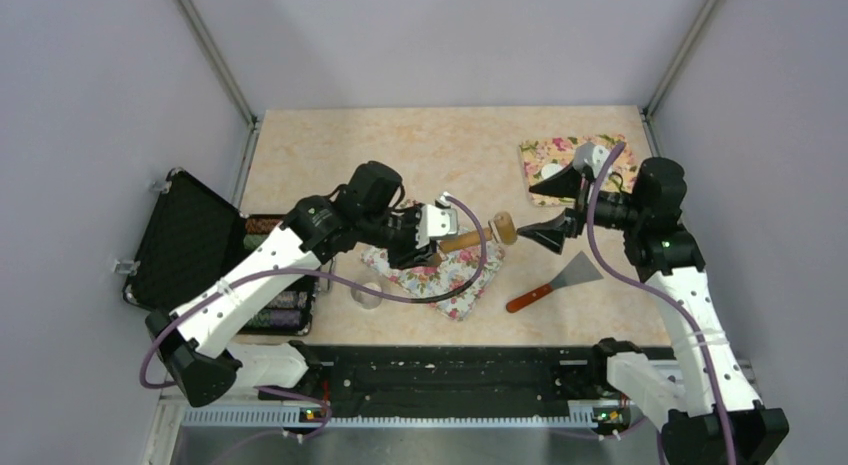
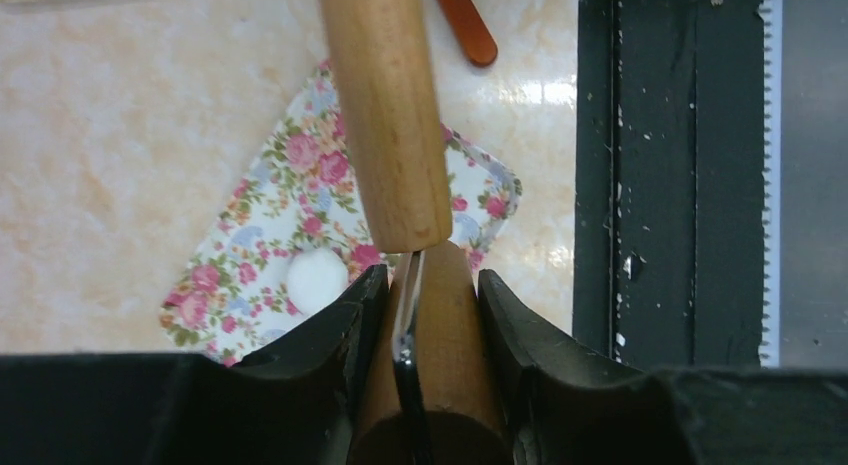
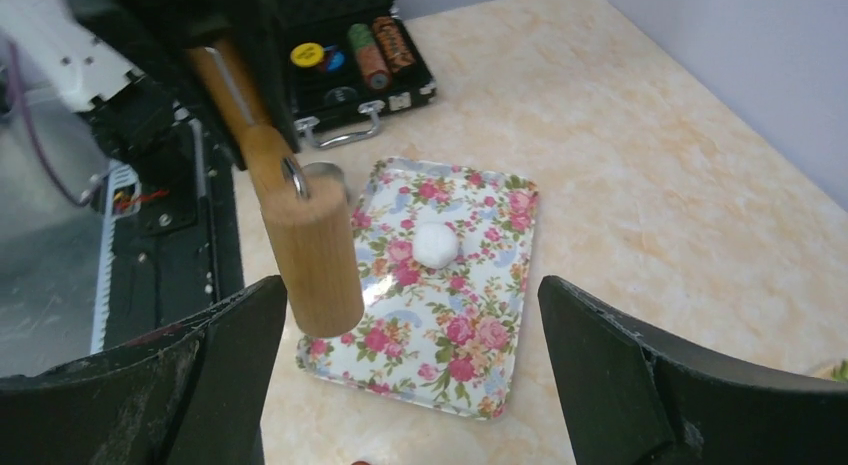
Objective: Roll out the dumpling wrappers from the dough
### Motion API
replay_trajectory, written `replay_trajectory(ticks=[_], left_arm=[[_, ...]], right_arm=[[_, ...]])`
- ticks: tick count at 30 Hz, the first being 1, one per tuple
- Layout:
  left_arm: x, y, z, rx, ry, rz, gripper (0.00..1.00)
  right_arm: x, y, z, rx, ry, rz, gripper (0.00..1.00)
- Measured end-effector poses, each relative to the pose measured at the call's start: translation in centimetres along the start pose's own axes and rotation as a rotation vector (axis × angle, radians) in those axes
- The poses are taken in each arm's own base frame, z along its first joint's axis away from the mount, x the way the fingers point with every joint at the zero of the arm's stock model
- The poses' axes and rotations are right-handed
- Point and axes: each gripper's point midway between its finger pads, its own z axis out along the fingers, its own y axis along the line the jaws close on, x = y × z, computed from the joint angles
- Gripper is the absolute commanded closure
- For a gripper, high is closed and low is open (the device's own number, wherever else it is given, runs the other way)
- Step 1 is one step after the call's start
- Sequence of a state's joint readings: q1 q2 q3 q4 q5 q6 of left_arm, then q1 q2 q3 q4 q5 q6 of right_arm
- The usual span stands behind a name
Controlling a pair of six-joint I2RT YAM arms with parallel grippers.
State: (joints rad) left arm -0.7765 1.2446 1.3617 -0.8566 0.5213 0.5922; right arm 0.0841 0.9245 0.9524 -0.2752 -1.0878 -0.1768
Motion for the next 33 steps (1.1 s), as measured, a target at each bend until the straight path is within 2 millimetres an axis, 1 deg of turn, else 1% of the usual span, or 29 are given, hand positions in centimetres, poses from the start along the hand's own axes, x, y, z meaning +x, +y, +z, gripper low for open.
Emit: replay_trajectory(ticks=[3, 4, 6, 11, 15, 21, 24, 26, 30, 33], left_arm=[[2.3, -0.6, 0.8, 0.036, 0.053, -0.040, 1.00], [3.0, -0.6, 1.0, 0.043, 0.069, -0.057, 1.00], [3.8, -0.4, 1.3, 0.048, 0.085, -0.079, 1.00], [4.1, -0.1, 1.7, 0.049, 0.073, -0.128, 1.00], [3.5, 1.1, 2.0, 0.011, 0.042, -0.181, 1.00], [3.8, 3.5, 2.9, -0.044, 0.012, -0.294, 1.00], [4.0, 3.8, 3.2, -0.044, 0.006, -0.326, 1.00], [4.0, 3.7, 3.4, -0.037, 0.000, -0.332, 1.00], [4.4, 3.4, 3.7, -0.024, 0.000, -0.340, 1.00], [4.7, 3.0, 3.8, -0.011, 0.001, -0.348, 1.00]], right_arm=[[-0.6, 1.8, -0.1, -0.098, -0.036, -0.060, 0.06], [-0.8, 2.1, 0.0, -0.120, -0.049, -0.073, 0.07], [-0.6, 2.6, 0.6, -0.164, -0.062, -0.080, 0.07], [1.5, 4.4, 2.7, -0.278, -0.038, -0.028, 0.07], [3.0, 5.0, 3.6, -0.311, -0.028, 0.018, 0.07], [4.6, 4.1, 4.1, -0.255, -0.045, 0.057, 0.07], [4.5, 3.8, 4.2, -0.236, -0.050, 0.066, 0.08], [4.2, 3.6, 4.3, -0.220, -0.057, 0.067, 0.08], [3.9, 1.4, 4.4, -0.103, -0.069, 0.077, 0.08], [3.5, -0.7, 3.6, -0.011, -0.081, 0.081, 0.08]])
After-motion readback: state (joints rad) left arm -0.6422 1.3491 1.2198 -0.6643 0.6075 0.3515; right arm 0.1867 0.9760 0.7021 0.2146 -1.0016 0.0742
